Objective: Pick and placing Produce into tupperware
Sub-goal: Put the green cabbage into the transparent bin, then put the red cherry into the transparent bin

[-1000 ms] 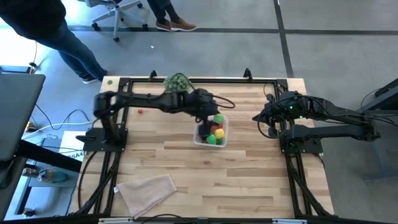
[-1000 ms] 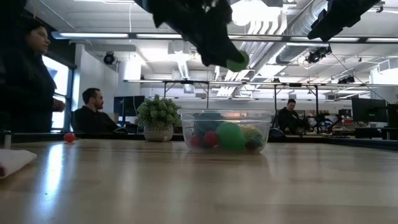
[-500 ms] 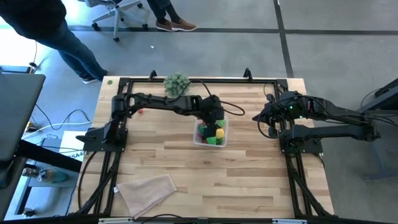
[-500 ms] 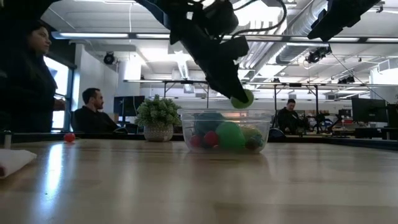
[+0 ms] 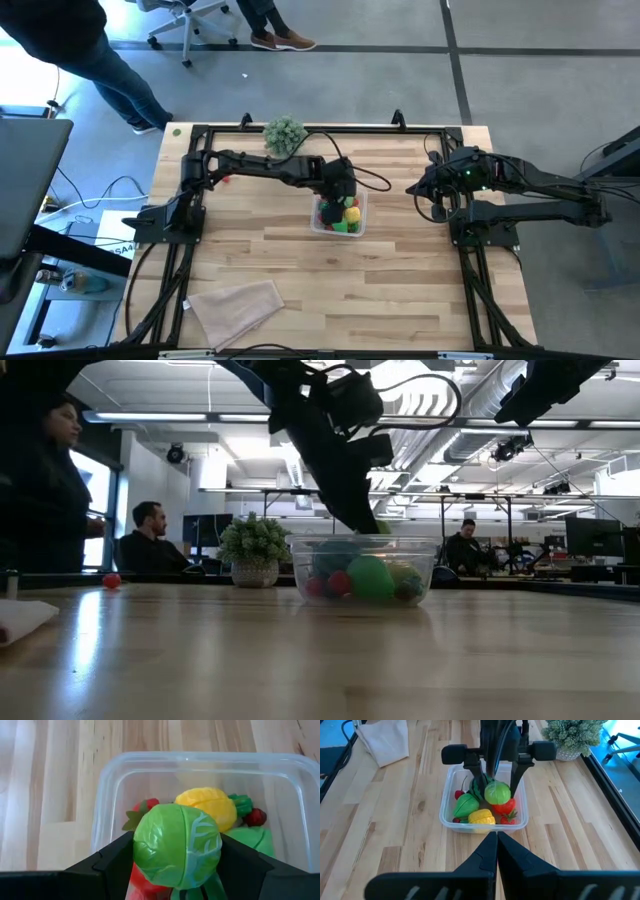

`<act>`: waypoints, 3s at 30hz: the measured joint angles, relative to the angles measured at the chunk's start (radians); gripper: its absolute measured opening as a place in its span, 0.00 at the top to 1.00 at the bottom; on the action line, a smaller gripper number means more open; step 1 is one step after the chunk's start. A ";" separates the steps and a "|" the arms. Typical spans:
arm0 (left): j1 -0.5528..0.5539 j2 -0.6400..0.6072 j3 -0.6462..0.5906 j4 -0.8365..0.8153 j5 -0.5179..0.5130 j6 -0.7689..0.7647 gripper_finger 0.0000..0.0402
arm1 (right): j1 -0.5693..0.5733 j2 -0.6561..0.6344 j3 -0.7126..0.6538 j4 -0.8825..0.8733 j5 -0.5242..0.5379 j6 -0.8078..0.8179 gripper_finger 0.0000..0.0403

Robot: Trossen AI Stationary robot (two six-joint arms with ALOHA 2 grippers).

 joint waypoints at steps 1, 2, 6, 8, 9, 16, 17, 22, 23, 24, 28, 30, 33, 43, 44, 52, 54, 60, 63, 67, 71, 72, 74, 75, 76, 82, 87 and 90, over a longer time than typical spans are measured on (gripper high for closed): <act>0.000 0.000 0.000 -0.003 0.000 0.000 0.42 | 0.000 0.000 0.000 0.000 0.000 0.000 1.00; 0.000 0.004 0.000 -0.004 0.000 0.000 0.42 | 0.000 0.000 0.000 0.000 0.000 0.000 1.00; 0.000 0.013 -0.002 -0.025 0.000 0.000 0.42 | 0.000 0.000 0.000 0.000 0.000 0.000 1.00; 0.000 0.012 0.000 -0.026 -0.001 0.001 0.42 | 0.000 0.000 0.000 0.000 0.000 0.000 1.00; 0.000 0.012 0.000 -0.032 -0.001 0.003 0.42 | 0.000 0.000 0.000 0.000 0.000 0.000 1.00; 0.000 0.012 0.000 -0.037 -0.001 0.001 0.42 | 0.000 0.000 0.000 0.000 0.000 0.000 1.00; 0.000 0.012 0.000 -0.037 -0.001 0.000 0.42 | 0.000 0.000 0.000 0.000 0.000 0.000 1.00; 0.000 0.012 0.000 -0.030 -0.011 -0.029 0.42 | 0.000 0.000 0.000 0.000 0.000 0.000 1.00; 0.000 0.012 0.000 -0.030 -0.022 -0.030 0.42 | 0.000 0.000 0.000 0.000 0.000 0.000 1.00; 0.000 0.012 0.000 -0.030 -0.033 -0.030 0.42 | 0.000 0.000 0.000 0.000 0.000 0.000 1.00; 0.000 0.012 0.000 -0.029 -0.053 -0.030 0.37 | 0.000 0.000 0.000 0.000 0.000 0.000 1.00; 0.000 0.012 0.000 -0.029 -0.053 -0.035 0.32 | 0.000 0.000 0.000 0.000 0.000 0.000 1.00; 0.000 0.012 0.000 -0.030 -0.053 -0.037 0.25 | 0.000 0.000 0.000 0.000 0.000 0.000 1.00; 0.000 -0.001 0.000 -0.043 -0.036 -0.056 0.16 | 0.000 0.000 0.000 0.000 0.000 0.000 1.00; 0.000 -0.009 0.000 -0.047 -0.033 -0.060 0.17 | 0.000 0.000 0.000 0.000 0.000 0.000 1.00; 0.000 -0.043 0.191 -0.417 -0.034 -0.173 0.20 | 0.000 0.000 0.000 0.000 0.000 0.000 1.00; 0.000 -0.045 0.274 -0.579 -0.034 -0.256 0.21 | 0.000 0.000 0.000 0.000 0.000 0.000 1.00; 0.000 -0.045 0.410 -0.902 -0.154 -0.445 0.24 | 0.000 0.000 0.000 0.000 0.000 0.000 1.00; 0.002 -0.045 0.409 -1.054 -0.284 -0.503 0.26 | 0.000 0.000 0.000 0.000 0.000 0.000 1.00; 0.030 -0.080 0.325 -1.056 -0.383 -0.561 0.28 | 0.000 0.000 0.000 0.000 0.000 0.000 1.00; 0.086 -0.164 0.190 -1.053 -0.414 -0.608 0.32 | 0.000 0.000 0.000 0.000 0.000 0.000 1.00; 0.104 -0.187 0.145 -1.038 -0.416 -0.618 0.32 | 0.000 0.000 0.000 0.000 0.000 0.000 1.00; 0.146 -0.249 0.038 -0.964 -0.412 -0.629 0.34 | 0.000 0.000 0.000 -0.001 0.000 0.000 1.00; 0.172 -0.290 -0.028 -0.937 -0.397 -0.629 0.35 | 0.000 0.000 0.000 0.000 0.000 0.000 1.00; 0.193 -0.328 -0.088 -0.901 -0.376 -0.629 0.35 | 0.000 0.000 0.000 0.000 0.000 0.000 1.00; 0.360 -0.568 -0.458 -0.633 -0.224 -0.631 0.38 | 0.000 0.000 0.000 0.000 0.000 0.000 1.00; 0.488 -0.700 -0.658 -0.621 -0.225 -0.737 0.40 | 0.000 0.000 0.000 0.000 0.000 0.000 1.00; 0.534 -0.737 -0.733 -0.605 -0.224 -0.786 0.40 | 0.000 0.000 0.000 0.000 0.000 0.000 1.00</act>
